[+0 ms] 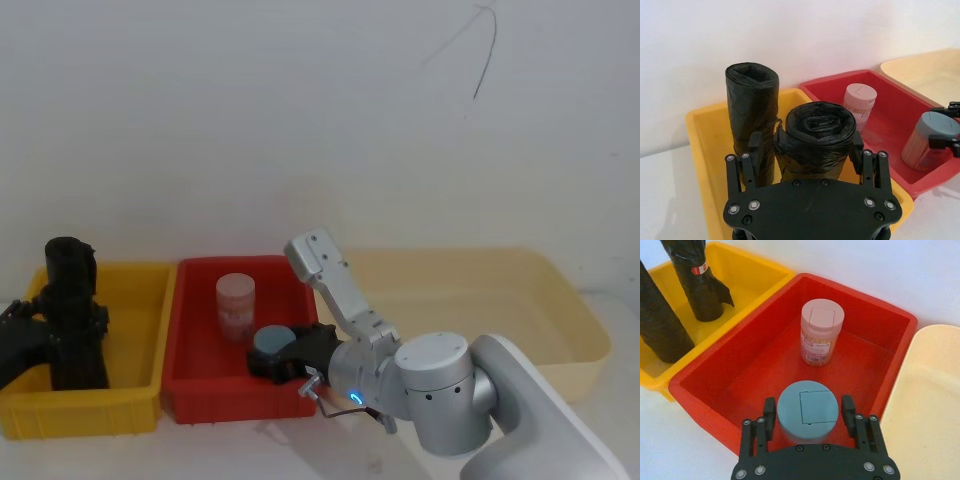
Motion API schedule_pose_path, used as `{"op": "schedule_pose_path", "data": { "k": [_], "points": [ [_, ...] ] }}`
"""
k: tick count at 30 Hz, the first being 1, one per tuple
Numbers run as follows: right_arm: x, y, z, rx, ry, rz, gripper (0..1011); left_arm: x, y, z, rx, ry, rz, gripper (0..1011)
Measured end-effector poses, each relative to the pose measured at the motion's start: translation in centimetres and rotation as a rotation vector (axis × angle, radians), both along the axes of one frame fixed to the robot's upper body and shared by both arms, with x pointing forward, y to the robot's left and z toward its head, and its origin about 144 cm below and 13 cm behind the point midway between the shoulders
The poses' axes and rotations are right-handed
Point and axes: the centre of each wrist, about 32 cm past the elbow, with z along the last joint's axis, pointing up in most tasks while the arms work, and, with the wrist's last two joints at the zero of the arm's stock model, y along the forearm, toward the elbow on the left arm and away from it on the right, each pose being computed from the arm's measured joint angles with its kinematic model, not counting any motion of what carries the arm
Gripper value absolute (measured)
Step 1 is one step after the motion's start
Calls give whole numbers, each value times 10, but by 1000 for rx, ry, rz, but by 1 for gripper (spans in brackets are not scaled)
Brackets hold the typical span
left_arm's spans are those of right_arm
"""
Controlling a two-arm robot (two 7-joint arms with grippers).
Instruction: Pick up the garbage bag with the one hand and transfer it to the other hand.
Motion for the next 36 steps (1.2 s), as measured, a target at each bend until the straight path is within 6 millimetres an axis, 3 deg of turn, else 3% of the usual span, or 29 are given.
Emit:
{"op": "schedule_pose_path", "data": {
  "k": [6, 15, 27, 31, 36],
  "points": [
    [0, 0, -1, -1, 2, -1, 663, 0, 0, 0, 0, 0, 0, 1001],
    [1, 0, -1, -2, 3, -2, 664, 0, 0, 0, 0, 0, 0, 988],
    [1, 0, -1, -2, 4, -3, 664, 0, 0, 0, 0, 0, 0, 711],
    [1, 0, -1, -3, 4, -3, 663, 0, 0, 0, 0, 0, 0, 565],
    [1, 0, -1, -3, 4, -3, 664, 0, 0, 0, 0, 0, 0, 523]
  ]
}}
